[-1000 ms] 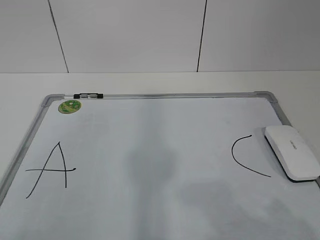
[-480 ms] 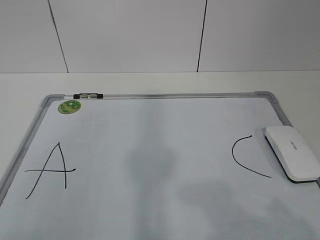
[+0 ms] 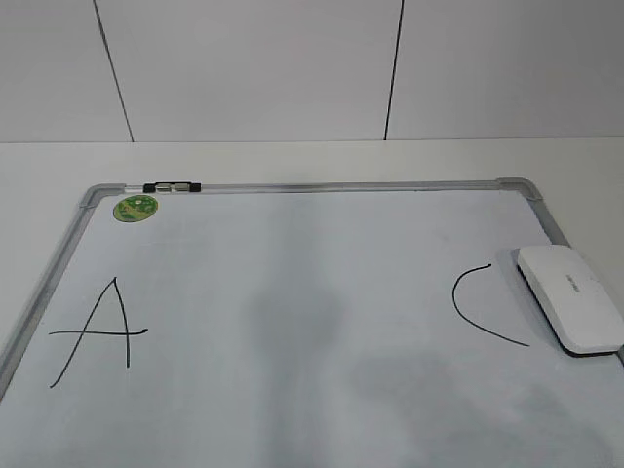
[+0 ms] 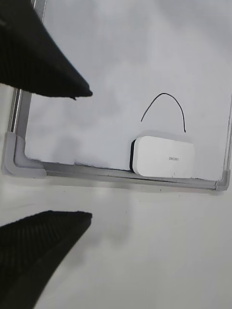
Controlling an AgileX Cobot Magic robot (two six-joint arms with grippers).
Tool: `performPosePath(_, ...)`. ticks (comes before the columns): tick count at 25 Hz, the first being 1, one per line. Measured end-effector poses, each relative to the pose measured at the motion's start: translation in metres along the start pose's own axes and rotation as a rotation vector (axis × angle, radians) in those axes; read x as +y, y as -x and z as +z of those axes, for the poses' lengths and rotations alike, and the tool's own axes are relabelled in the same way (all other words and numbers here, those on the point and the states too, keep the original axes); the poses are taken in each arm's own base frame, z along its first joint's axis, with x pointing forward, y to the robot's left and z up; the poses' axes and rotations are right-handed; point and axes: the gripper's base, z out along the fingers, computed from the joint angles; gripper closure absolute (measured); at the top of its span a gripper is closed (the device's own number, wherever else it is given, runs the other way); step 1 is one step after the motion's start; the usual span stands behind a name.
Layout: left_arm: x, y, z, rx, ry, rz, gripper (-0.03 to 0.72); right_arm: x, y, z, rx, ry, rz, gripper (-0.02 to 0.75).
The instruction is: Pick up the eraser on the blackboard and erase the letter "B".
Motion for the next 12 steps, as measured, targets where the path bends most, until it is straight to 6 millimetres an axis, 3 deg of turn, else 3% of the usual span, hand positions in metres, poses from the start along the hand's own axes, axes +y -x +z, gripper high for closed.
performPosePath(12,0.0,0.0,0.0,0.0,0.0,0.0,0.449,0.0,0.0001,0.0,-0.001,0.0,0.0,0.152)
